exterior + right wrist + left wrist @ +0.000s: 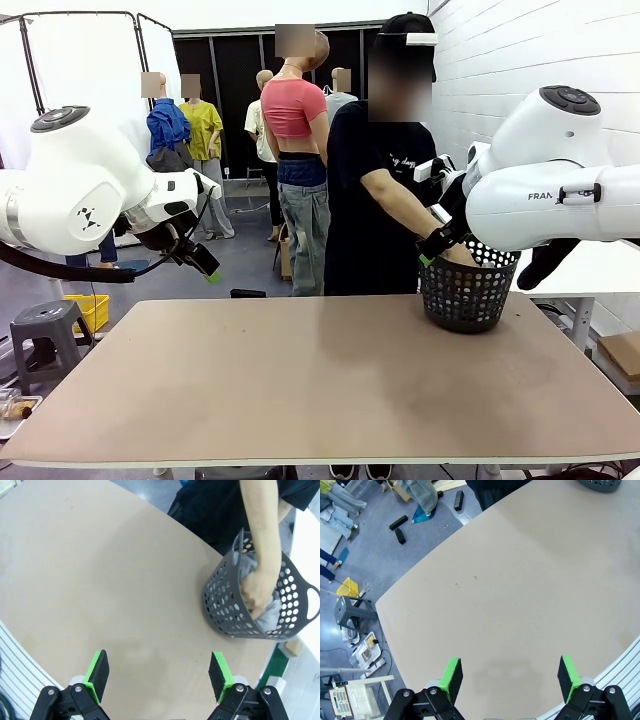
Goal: Fold the training pants.
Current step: Grab both ends of the Training pants handed by a person.
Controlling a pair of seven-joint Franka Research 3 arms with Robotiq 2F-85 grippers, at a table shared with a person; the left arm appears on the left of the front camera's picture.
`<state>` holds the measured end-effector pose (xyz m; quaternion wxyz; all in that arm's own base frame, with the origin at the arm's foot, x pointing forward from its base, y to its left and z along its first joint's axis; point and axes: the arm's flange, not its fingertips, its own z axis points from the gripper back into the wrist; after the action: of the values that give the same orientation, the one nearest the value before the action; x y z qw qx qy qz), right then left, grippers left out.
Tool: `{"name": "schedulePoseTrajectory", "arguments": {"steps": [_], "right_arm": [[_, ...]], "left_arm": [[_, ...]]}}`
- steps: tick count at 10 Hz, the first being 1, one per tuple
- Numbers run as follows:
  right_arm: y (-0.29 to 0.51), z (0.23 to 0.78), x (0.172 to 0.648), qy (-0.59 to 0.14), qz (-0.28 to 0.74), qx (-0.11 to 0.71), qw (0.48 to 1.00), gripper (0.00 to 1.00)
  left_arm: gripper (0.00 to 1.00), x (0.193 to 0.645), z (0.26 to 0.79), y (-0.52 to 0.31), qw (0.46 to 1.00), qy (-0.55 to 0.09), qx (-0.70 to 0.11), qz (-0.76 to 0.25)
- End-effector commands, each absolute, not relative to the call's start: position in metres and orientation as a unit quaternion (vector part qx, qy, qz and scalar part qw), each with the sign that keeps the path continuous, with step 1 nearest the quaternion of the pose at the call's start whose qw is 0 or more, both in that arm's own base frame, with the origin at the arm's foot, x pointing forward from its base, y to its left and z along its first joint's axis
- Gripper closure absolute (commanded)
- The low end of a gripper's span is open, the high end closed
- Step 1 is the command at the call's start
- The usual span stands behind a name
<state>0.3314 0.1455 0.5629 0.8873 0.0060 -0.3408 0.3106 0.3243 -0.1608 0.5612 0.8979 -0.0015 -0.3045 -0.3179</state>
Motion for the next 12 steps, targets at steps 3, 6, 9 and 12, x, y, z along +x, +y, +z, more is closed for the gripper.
{"name": "schedulePoseTrajectory", "arguments": {"steps": [3, 6, 9, 12], "right_arm": [[0.1453, 0.5623, 0.332, -0.34, 0.311, 0.007, 0.888, 0.0], [0.1453, 0.5623, 0.332, -0.34, 0.311, 0.007, 0.888, 0.0], [0.1453, 0.5623, 0.332, -0.34, 0.311, 0.007, 0.888, 0.0], [0.1453, 0.5623, 0.332, -0.34, 0.311, 0.007, 0.888, 0.0]], "left_arm": [[0.0, 0.3258, 0.5607, -0.1608, 0.896, -0.304, 0.0, -0.323], [0.0, 0.3258, 0.5607, -0.1608, 0.896, -0.304, 0.0, -0.323], [0.0, 0.3258, 0.5607, -0.1608, 0.896, -0.304, 0.0, -0.323], [0.0, 0.3258, 0.5607, -0.1608, 0.896, -0.304, 0.0, -0.323]]}}
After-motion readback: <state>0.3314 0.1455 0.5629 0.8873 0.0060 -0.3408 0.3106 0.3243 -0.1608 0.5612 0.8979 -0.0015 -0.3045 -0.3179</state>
